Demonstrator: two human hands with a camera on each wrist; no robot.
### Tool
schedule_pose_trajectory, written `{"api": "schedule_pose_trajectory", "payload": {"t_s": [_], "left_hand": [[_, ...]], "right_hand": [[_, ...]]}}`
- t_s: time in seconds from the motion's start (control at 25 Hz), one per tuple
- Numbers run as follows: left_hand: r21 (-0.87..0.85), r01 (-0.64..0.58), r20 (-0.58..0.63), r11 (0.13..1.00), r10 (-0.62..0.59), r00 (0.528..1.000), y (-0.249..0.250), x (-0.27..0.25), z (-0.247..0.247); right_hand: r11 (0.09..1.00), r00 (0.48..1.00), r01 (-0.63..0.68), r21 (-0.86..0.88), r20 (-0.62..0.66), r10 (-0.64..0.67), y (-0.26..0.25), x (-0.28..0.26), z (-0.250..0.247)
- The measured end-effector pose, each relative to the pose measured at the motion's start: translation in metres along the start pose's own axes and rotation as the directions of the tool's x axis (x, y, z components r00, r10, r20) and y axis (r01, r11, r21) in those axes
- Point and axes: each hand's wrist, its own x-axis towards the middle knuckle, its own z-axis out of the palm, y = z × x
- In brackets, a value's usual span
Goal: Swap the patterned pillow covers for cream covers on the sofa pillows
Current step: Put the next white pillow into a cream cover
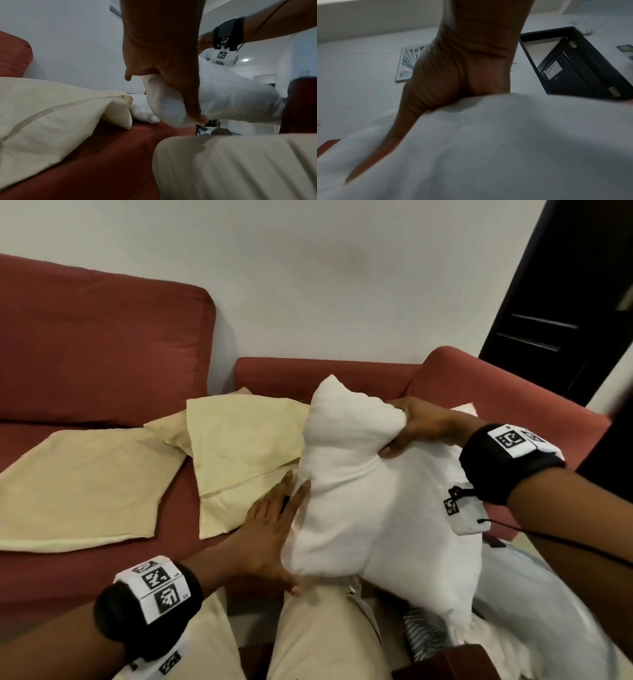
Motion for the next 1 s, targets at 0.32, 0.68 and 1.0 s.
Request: {"api": "schedule_pose_trajectory", "payload": {"t_s": [0.32,0.68,1.0], "left_hand": [[0.326,-0.316,0.041,0.891,0.320,0.946,-0.013,-0.001,0.034],[0.315,-0.384,0.053,0.868,0.388,0.920,-0.027,0.036,0.017],[0.394,-0.147,-0.119,0.907,0.209,0.971,-0.011,0.044,-0.012]], "right_hand": [[0.808,0.955,-0.255,-0.530,-0.007,0.297,0.051,0.062,0.075],[0.724,0.991,-0.104,-0.682,-0.007,0.136,0.049,0.066,0.119],[0.587,0.983,0.163,-0.793,0.076,-0.170,0.024,-0.007,0.163]]}}
